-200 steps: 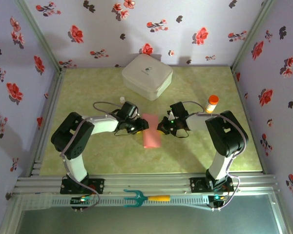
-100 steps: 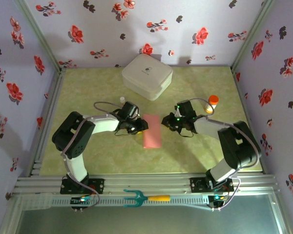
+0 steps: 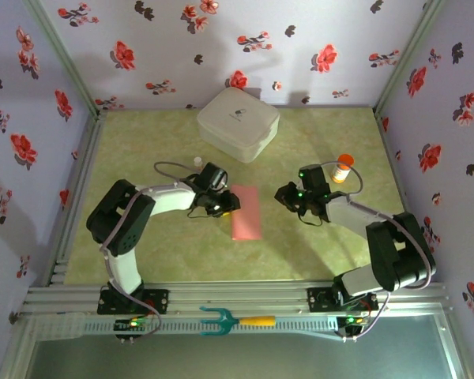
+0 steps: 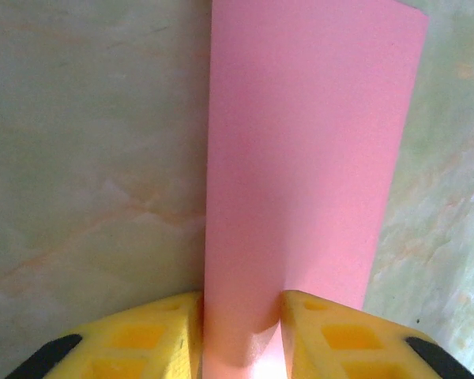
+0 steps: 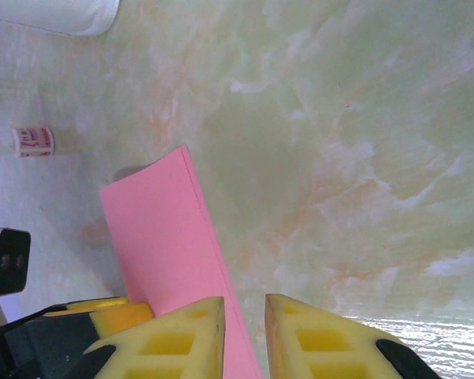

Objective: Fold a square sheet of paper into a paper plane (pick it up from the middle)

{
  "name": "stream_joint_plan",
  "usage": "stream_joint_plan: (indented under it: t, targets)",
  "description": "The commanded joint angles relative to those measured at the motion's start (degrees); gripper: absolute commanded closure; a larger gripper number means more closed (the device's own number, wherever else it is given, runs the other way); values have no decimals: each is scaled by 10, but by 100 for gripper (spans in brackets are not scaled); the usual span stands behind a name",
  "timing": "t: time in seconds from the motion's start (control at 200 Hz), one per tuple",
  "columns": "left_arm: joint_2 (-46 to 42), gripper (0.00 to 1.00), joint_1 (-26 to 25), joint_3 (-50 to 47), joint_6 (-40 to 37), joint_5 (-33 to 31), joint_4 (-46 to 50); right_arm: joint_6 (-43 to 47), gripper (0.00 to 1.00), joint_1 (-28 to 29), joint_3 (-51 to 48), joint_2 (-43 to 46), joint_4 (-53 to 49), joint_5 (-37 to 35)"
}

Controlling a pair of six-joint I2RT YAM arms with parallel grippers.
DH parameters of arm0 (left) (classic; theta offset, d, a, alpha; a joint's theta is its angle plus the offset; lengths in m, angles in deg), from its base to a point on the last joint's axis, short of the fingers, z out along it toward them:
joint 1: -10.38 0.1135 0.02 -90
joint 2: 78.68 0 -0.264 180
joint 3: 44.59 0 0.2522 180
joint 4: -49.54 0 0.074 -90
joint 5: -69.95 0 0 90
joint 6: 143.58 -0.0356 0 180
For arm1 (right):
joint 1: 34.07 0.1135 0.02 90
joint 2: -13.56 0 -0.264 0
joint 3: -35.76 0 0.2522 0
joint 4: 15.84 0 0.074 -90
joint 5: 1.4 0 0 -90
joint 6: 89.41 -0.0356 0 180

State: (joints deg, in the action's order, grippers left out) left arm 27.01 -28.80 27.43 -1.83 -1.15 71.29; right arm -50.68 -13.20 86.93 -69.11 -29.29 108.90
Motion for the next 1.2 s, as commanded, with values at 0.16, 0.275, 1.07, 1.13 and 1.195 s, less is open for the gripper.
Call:
stream_joint_plan:
  t: [0.16,0.275,1.07,1.13,1.195]
  targets:
    - [38,66,2,18,-23,-57,67,-4,77,-2,0,-13,4,2]
    - [46,65,0,27,-29,-59,80,-4,77,-2,2,-16,2,2]
    - [73,64,-7,61,-55,-81,123,-6,77,-2,2,-27,10,16]
    - [74,63,-6,63,-60,-80,125,-7,77,-1,1,-27,10,16]
    - [76,63,-5,64,-61,-80,128,-9,76,-2,1,-28,13,17]
